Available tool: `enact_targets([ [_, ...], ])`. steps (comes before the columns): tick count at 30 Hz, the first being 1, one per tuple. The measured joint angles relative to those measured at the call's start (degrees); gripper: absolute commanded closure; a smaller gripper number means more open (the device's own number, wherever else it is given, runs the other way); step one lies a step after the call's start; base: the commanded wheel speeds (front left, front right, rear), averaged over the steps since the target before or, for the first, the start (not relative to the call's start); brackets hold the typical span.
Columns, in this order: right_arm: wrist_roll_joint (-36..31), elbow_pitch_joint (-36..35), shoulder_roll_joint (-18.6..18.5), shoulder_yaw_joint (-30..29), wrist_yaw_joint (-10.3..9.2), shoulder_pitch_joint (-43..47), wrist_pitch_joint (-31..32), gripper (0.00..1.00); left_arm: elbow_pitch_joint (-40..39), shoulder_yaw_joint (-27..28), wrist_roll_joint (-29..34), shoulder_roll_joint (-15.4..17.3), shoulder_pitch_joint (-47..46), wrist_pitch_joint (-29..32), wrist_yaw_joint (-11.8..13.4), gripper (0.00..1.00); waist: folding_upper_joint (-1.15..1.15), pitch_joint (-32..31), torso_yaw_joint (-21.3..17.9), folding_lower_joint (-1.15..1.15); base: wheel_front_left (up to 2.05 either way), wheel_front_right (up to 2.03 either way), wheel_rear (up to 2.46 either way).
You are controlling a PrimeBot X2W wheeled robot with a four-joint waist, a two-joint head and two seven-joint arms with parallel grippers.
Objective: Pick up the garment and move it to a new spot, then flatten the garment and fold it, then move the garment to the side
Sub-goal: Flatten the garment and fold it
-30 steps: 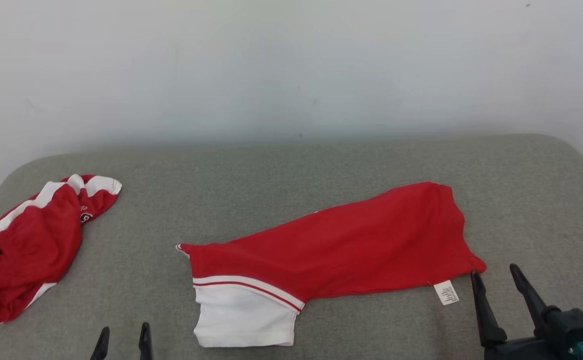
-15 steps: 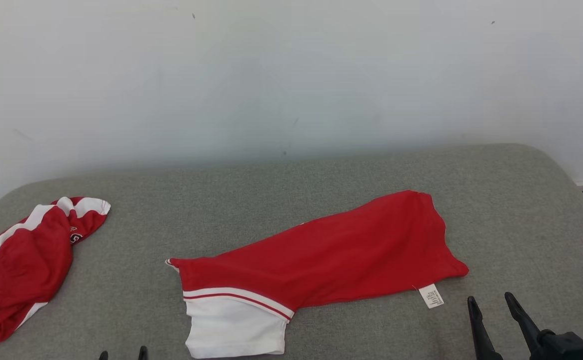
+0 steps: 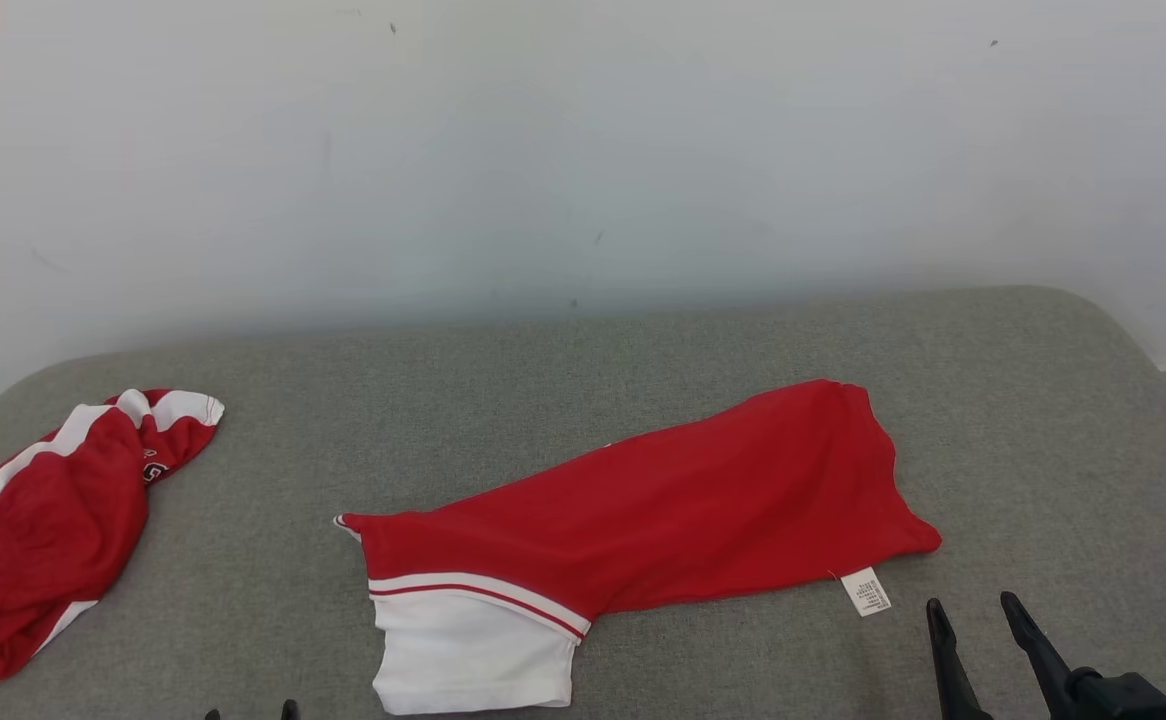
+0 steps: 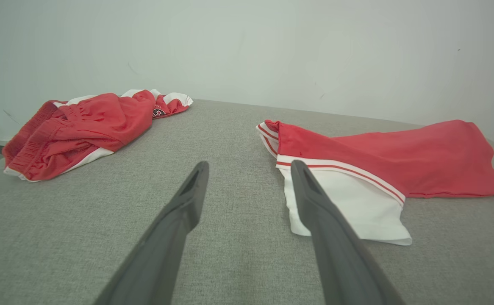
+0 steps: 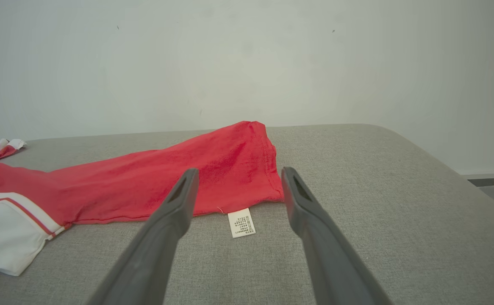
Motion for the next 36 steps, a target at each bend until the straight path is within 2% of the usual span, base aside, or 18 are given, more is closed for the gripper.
enact_targets([
  [11,0.0,1.1,0.5,-0.3,0.00,-0.5,-0.1,0.00,2.3,-1.4,-0.6,0.3,-0.9,0.0,0.0,0.00,0.00,0.5,0.0,0.00,0.00,0.00,0.00],
  [19,0.5,2.3,-0.1,-0.8,0.00,-3.4,6.6,0.00,8.1,-4.4,-1.3,2.0,-5.2,0.3,0.0,0.00,0.00,1.9,-0.4,0.00,0.00,0.00,0.00],
  [24,0.2,3.6,-1.5,-1.9,0.00,-7.2,13.3,0.00,11.7,-6.5,-1.5,2.8,-11.5,5.5,0.0,0.00,0.01,3.6,-0.5,0.00,0.00,0.00,0.00],
  [28,-0.1,4.4,-2.4,-2.1,0.00,-10.6,18.4,0.00,14.8,-7.7,-1.4,2.5,-15.5,11.9,1.4,0.00,0.01,4.9,-0.6,0.00,0.00,0.00,0.00],
  [32,-0.1,5.1,-2.9,-1.8,0.00,-14.1,21.6,0.00,17.7,-8.6,-1.4,2.4,-17.9,18.3,2.0,0.00,0.02,6.2,-1.0,0.00,0.00,0.00,0.00],
  [36,-0.5,5.8,-3.4,-1.6,0.00,-16.6,23.1,0.00,18.2,-9.5,-1.4,2.1,-19.9,20.5,2.2,0.00,0.01,7.6,-1.3,0.01,0.00,0.00,0.00],
])
